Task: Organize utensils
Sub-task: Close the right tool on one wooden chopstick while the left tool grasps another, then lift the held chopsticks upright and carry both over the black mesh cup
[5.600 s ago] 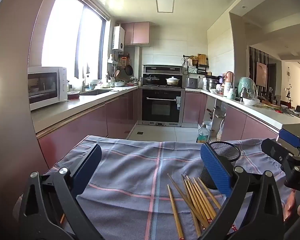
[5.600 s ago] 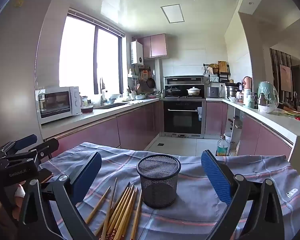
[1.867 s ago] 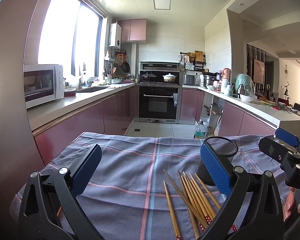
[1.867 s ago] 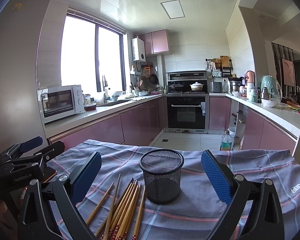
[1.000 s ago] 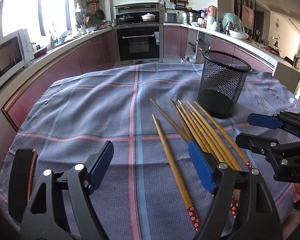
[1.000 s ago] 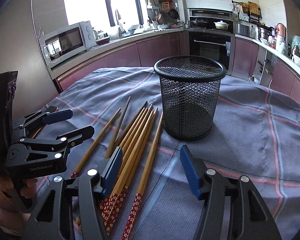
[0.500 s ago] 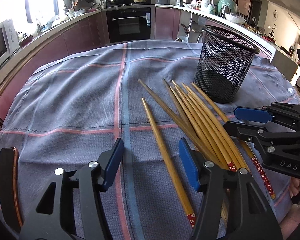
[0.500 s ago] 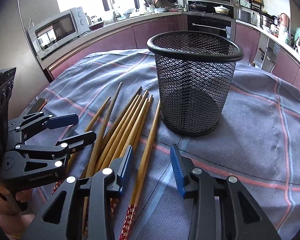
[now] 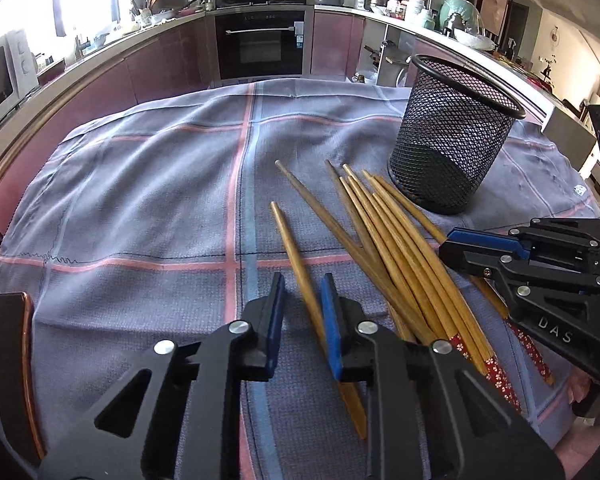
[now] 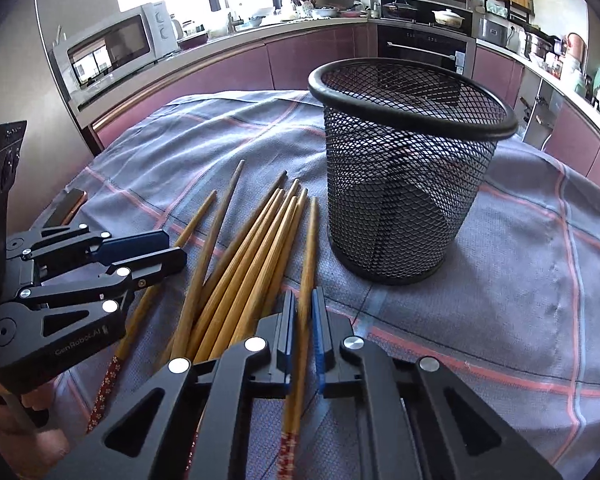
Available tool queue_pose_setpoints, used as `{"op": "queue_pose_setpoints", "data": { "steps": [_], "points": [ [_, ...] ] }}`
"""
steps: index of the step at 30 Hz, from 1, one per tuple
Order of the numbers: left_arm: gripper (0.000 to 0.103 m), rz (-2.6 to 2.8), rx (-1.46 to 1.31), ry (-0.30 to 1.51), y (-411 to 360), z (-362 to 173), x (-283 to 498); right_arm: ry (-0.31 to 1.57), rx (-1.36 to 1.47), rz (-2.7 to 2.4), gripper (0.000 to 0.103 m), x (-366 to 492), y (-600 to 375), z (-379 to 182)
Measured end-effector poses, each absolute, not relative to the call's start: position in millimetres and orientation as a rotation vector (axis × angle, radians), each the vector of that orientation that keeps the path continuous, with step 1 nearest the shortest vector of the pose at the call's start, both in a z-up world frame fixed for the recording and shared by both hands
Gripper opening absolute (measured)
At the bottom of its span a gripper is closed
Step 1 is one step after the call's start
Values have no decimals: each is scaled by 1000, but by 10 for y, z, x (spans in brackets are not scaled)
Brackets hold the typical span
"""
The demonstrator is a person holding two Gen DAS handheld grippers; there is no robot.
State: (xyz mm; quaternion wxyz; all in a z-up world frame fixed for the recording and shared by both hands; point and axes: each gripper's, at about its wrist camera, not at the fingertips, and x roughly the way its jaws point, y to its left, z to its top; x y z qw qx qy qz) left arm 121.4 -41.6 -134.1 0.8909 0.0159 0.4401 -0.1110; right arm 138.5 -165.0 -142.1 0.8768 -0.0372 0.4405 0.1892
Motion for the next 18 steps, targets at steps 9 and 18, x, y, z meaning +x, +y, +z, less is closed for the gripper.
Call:
{"op": "queue_pose_setpoints", "data": {
  "steps": [9, 18],
  "points": [
    [7, -239, -39, 925, -328, -1318, 1168, 898, -10, 425, 6, 1323, -1748, -1318],
    [7, -264, -72, 879, -193, -1115, 1021, 781, -18, 485, 6, 1117, -1809, -1015]
  ]
}}
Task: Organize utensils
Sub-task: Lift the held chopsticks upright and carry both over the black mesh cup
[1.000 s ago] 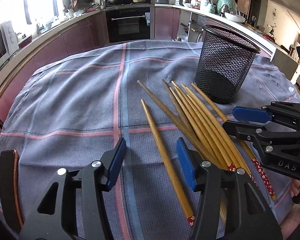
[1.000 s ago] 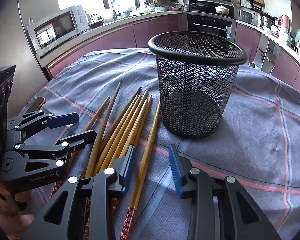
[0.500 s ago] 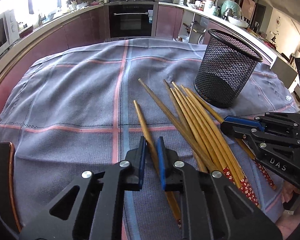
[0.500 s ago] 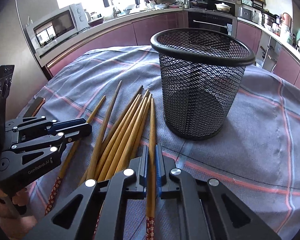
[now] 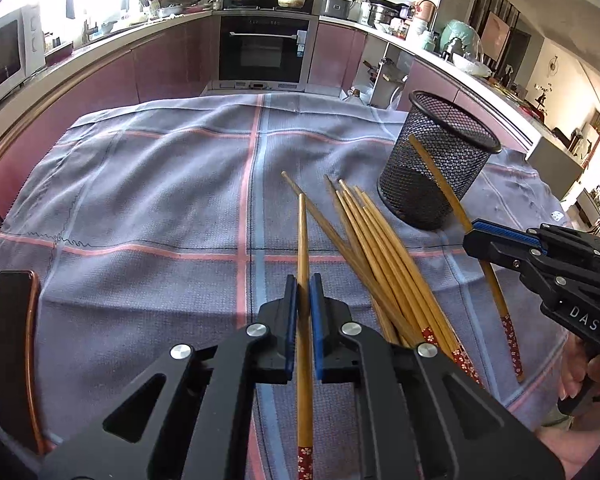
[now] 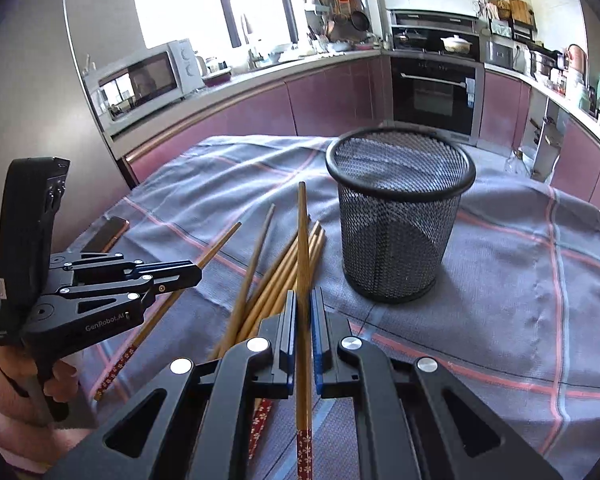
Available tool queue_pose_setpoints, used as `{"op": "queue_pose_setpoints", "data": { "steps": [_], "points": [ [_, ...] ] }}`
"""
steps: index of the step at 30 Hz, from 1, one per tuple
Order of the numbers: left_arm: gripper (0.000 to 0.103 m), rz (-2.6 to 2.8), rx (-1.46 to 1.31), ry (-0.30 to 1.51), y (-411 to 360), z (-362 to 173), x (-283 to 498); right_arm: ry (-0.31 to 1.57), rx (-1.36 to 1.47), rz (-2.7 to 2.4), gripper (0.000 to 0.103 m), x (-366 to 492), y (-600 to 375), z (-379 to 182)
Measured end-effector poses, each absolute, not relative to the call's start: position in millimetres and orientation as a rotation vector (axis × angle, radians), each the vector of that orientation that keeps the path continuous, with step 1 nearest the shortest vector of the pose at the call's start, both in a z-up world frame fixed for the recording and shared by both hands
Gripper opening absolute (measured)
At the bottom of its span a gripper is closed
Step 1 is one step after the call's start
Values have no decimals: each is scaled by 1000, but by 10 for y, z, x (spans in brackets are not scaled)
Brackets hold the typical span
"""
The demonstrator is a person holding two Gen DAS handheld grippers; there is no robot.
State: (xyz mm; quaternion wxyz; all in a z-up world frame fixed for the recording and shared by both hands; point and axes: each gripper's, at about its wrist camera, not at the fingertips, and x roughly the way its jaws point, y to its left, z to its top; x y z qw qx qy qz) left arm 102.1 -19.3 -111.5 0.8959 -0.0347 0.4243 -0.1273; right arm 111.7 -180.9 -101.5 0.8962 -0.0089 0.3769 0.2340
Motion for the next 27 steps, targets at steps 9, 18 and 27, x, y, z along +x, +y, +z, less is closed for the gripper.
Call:
{"op": "queue_pose_setpoints", "data": {
  "steps": [9, 18, 27],
  "points": [
    [7, -360, -133, 757, -50, -597, 830, 652, 34, 523, 6, 988, -1958, -635],
    [7, -459, -191, 626, 13, -27, 639, 531, 57, 546, 6, 929, -2048, -314],
    [7, -509, -232, 518, -23, 465, 661, 444, 55, 545, 6, 969, -2113, -27]
  ]
}}
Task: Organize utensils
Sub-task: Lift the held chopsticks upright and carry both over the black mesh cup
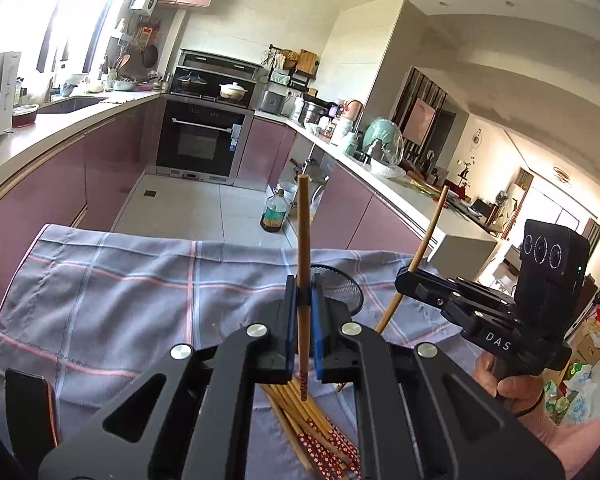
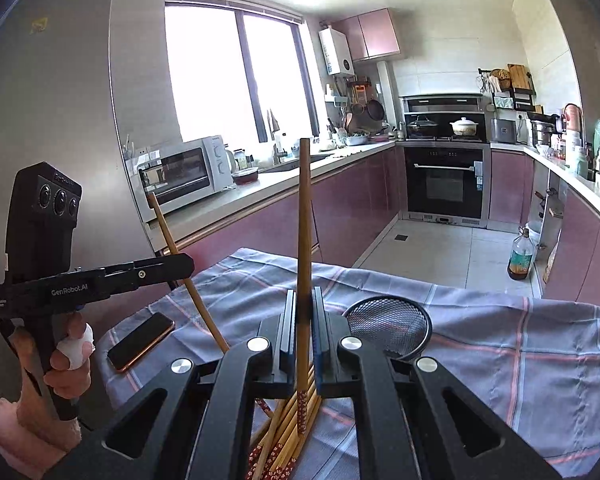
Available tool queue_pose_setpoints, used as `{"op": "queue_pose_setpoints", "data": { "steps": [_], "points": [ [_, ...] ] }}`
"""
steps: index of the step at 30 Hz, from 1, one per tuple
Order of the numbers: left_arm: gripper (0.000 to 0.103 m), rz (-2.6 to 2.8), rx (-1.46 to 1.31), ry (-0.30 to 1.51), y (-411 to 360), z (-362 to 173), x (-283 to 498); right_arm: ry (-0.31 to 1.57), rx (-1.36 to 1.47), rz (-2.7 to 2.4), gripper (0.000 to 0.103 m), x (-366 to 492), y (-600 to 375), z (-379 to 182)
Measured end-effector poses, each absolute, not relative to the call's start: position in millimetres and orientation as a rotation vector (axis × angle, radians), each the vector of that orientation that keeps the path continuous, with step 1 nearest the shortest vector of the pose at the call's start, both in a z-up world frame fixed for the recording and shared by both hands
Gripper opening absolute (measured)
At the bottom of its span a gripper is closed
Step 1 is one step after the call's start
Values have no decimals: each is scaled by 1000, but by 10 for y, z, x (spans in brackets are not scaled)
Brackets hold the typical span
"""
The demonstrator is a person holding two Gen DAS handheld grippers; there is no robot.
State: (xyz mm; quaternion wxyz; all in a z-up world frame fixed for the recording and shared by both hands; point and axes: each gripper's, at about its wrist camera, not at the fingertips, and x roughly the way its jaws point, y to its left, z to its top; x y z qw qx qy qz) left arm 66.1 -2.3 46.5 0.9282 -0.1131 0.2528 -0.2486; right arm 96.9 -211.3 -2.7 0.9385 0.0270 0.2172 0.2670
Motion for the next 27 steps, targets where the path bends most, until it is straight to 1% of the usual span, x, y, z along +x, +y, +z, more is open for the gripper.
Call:
{"op": "queue_pose_setpoints", "data": {
  "steps": [11, 15, 22, 27],
  "points": [
    [7, -544, -230, 412, -245, 1060, 867, 344, 54, 483, 6, 1154, -2289, 366],
    [7, -552, -222, 403, -383, 1194, 999, 322, 61, 450, 6, 1266, -2375, 447],
    [7, -537, -171, 448, -744, 1155, 1342, 367, 59, 411, 6, 1570, -2423, 326],
    [7, -546, -113, 544, -1016, 892, 1605, 449, 48, 403, 6, 1774, -2359, 86]
  ]
}}
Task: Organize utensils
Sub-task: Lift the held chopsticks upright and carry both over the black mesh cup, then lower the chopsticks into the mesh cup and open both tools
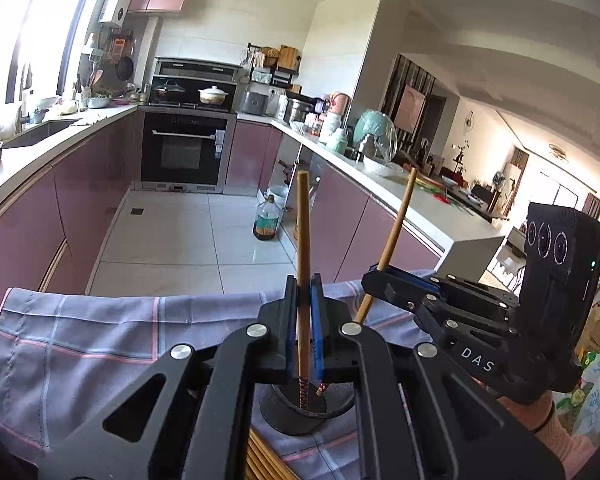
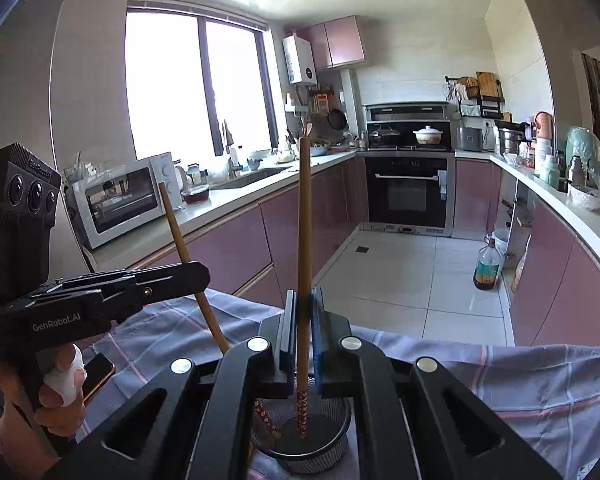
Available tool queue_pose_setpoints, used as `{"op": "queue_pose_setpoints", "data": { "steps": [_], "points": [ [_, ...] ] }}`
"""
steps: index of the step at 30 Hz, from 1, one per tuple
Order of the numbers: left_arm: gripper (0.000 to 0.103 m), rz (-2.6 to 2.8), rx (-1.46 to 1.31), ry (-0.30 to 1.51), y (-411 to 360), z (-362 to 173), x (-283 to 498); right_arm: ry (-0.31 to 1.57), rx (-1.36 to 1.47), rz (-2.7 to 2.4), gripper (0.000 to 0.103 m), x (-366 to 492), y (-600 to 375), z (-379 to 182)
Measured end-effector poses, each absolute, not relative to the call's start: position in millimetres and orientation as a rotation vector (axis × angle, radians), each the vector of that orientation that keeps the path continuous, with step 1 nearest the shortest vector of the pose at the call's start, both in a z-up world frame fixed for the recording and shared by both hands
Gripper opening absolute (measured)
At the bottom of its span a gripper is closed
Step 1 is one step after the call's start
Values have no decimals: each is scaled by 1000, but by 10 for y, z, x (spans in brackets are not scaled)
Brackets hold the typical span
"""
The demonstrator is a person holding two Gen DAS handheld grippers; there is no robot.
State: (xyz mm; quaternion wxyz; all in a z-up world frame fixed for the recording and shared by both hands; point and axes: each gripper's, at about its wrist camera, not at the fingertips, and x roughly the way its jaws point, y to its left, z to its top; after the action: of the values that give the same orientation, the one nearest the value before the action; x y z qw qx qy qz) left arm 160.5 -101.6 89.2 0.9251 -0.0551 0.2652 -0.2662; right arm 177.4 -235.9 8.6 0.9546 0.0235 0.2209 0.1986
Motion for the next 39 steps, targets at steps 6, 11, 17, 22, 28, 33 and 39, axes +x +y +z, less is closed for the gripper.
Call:
{"op": "queue_pose_setpoints", "data": {
  "steps": [6, 11, 17, 22, 28, 33, 39],
  "points": [
    [7, -557, -63, 642, -1160, 489, 1933, 552, 24, 397, 6, 1922, -2304, -173],
    [7, -544, -51, 666, -1154, 287, 2125, 615, 12, 394, 6, 2039, -2281, -284],
    [8, -531, -48, 693, -1170, 175, 2271, 637, 29, 377, 7, 2137, -2293, -342],
    [10, -512, -53, 711, -1174, 73, 2365, 640, 43, 359, 13, 2169, -2302, -364],
    [21, -439, -54, 675, -1024, 38, 2259, 620, 75, 349, 27, 2076, -2383, -340],
    [33, -363, -35, 619, -840, 68, 2026, 562, 93, 396, 30, 1790, -2409, -200],
    [40, -302, 7, 625, -562, -88, 1700, 529, 69, 526, 36, 1317, -2277, -139]
  ]
}}
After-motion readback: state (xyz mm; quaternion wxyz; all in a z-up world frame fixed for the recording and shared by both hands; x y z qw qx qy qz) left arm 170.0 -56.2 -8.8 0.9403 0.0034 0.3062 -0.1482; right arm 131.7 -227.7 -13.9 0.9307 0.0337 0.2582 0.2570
